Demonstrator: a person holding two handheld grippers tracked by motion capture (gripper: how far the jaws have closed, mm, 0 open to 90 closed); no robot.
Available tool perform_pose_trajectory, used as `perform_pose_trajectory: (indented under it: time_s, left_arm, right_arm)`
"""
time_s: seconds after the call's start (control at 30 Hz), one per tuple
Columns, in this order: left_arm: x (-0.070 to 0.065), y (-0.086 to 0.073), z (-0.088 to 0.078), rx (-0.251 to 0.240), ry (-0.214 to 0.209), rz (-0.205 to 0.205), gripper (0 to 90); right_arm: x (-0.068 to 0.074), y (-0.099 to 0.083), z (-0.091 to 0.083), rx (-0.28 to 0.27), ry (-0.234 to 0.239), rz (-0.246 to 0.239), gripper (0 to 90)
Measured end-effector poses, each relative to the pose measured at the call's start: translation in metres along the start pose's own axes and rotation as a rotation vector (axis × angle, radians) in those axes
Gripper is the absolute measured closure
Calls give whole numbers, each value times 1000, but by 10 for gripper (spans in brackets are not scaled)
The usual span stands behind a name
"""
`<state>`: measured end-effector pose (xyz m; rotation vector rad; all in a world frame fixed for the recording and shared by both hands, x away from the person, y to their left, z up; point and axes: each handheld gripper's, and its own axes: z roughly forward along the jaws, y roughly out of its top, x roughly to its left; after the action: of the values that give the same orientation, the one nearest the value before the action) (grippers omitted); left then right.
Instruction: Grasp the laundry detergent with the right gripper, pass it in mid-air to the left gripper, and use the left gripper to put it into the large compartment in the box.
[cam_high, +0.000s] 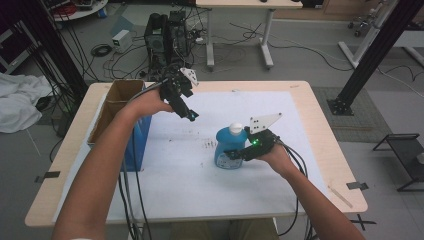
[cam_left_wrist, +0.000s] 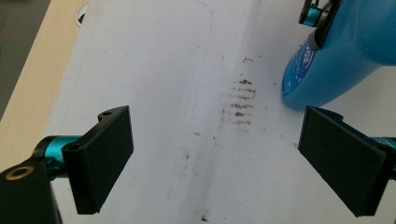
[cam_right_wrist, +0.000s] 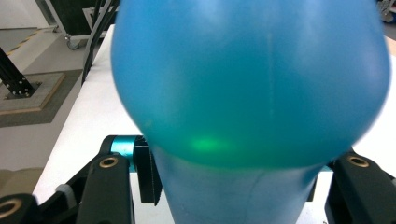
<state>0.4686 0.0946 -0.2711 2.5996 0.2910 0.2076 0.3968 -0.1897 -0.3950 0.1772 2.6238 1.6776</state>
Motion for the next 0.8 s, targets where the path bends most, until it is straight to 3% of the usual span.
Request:
perform_pose_trajectory:
  time_s: [0.2,0.23,0.37,0.5,0.73,0.77,0.8]
  left_arm:
    - [1,1,-1,25,-8,22,103]
    - [-1,1,1,-1,-3,-2,103]
    - [-1,2,-2,16,-3,22,103]
    - [-5,3,-4,-1,10,11,103]
    - [-11,4,-9,-1,8,26,103]
    - [-14,5,-8,-27,9,-4,103]
    - [-14,5,-9,-12,9,10,103]
  right_arm:
    - [2,0,0,1,-7,-17,427]
    - [2,0,0,1,-8,-18,428]
    - [3,0,-1,-1,-11,-13,433]
    - [3,0,0,3,-12,-25,436]
    - [5,4,-4,-9,-11,-9,440]
    - [6,4,-5,-13,-14,-8,440]
    - [6,5,-6,-14,-15,-10,440]
